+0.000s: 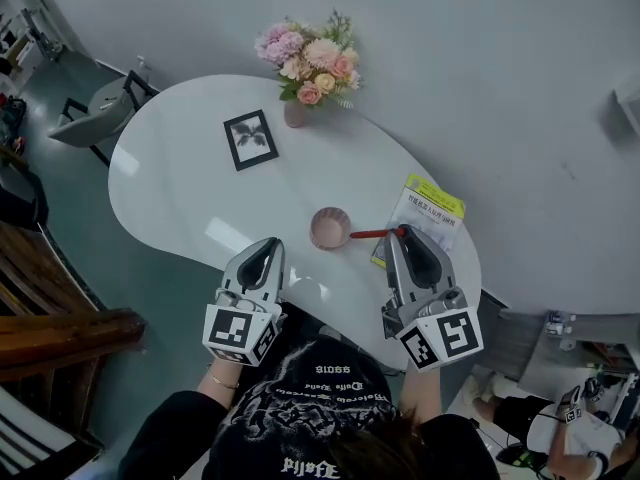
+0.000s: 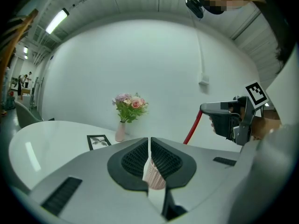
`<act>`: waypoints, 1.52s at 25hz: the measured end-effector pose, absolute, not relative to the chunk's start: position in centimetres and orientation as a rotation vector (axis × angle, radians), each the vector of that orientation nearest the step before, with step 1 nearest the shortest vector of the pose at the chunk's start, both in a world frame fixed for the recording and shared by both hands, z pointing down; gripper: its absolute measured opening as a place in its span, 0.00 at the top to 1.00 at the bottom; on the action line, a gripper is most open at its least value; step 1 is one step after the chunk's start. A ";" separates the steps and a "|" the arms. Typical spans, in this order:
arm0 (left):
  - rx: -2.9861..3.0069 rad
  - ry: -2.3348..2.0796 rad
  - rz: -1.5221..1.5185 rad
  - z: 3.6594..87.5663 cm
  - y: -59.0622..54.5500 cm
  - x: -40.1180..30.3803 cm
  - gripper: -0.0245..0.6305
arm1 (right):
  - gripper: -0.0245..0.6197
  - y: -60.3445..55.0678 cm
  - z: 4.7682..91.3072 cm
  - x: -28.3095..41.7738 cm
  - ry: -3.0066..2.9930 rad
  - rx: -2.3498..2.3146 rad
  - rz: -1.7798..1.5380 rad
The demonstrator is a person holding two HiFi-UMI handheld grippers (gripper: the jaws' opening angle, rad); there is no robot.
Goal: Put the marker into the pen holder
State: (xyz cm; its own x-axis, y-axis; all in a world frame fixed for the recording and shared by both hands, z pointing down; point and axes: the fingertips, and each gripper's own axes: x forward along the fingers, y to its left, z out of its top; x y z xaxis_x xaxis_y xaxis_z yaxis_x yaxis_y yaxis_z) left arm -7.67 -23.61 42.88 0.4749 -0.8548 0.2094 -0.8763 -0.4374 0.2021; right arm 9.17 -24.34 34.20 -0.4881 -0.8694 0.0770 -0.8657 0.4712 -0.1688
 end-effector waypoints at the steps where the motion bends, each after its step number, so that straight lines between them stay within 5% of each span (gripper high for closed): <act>1: 2.445 -1.472 0.118 43.0 -24.0 -7.9 0.91 | 0.83 -24.7 34.1 8.9 2.668 -1.580 -0.288; 38: 2.440 -1.330 0.194 46.0 -27.6 -10.4 0.91 | 0.83 -31.0 42.8 3.9 2.757 -1.733 -0.439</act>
